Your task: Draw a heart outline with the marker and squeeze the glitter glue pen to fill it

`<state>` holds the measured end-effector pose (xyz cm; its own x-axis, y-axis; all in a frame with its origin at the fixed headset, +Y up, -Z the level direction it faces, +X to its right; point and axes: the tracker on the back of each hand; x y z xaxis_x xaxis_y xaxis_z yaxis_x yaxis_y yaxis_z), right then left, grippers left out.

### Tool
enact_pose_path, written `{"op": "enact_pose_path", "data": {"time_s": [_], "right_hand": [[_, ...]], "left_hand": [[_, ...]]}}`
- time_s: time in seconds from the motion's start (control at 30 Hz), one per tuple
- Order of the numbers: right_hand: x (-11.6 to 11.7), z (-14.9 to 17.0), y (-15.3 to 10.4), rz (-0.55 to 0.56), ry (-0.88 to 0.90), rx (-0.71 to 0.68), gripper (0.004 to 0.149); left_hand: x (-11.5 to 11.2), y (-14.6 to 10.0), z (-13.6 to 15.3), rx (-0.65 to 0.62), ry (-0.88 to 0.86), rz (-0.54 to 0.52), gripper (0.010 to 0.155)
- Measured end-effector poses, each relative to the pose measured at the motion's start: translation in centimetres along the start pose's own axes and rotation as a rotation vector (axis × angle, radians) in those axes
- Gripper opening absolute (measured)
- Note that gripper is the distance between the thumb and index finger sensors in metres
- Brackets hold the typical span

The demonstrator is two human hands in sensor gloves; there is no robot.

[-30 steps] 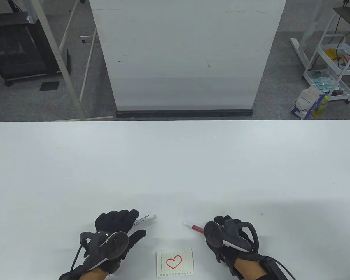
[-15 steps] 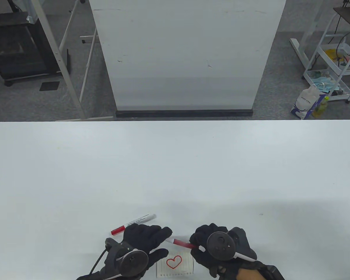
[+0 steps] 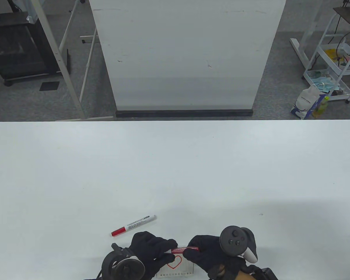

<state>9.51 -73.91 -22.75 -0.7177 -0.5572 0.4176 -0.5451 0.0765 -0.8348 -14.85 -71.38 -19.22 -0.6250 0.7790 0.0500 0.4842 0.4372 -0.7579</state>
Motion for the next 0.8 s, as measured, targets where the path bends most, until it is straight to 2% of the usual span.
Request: {"op": "enact_pose_path", "data": {"time_s": [0.17, 0.27, 0.33, 0.47, 0.53, 0.57, 0.63, 0.7, 0.8], "right_hand": [[1.2, 0.3, 0.3, -0.078, 0.094, 0.019, 0.051], [1.3, 0.3, 0.3, -0.042, 0.098, 0.006, 0.048], [1.2, 0.2, 0.3, -0.037, 0.092, -0.012, 0.048], [1.1, -0.4, 0.0, -0.031, 0.077, -0.079, 0.048], [1.1, -0.6, -0.1, -0.026, 0.047, -0.095, 0.048], [1.1, -0.5, -0.2, -0.015, 0.040, -0.102, 0.048], [0.9, -0.3, -0.3, -0.004, 0.045, -0.092, 0.048], [0.7, 0.1, -0.3, 0.000, 0.072, -0.080, 0.048], [0.8, 0.2, -0.3, -0.021, 0.090, -0.083, 0.048]], "left_hand": [[0.1, -0.2, -0.5, -0.025, 0.013, -0.012, 0.044], [0.1, -0.1, -0.3, -0.024, 0.000, 0.010, 0.044], [0.0, 0.0, -0.1, -0.013, -0.045, 0.032, 0.044], [-0.4, 0.3, 0.8, 0.007, -0.209, 0.148, 0.049], [-0.6, 0.3, 1.2, 0.065, -0.278, 0.175, 0.049], [-0.6, 0.1, 1.3, 0.065, -0.294, 0.151, 0.050], [-0.2, 0.1, 1.4, 0.043, -0.226, 0.101, 0.065], [-0.1, 0.0, 1.1, 0.015, -0.141, 0.072, 0.063], [-0.1, 0.0, 0.4, 0.001, -0.102, 0.054, 0.050]]}}
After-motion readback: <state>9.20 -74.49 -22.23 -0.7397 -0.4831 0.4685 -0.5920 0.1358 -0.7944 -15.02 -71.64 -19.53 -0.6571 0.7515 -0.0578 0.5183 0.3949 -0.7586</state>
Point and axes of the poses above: the tracker on the back of each hand, its own z axis roughly to the little-finger side, its own y axis roughly from the wrist to the fingertips, x = y × z, and after that the axes turned 5 degrees about -y, right-handed
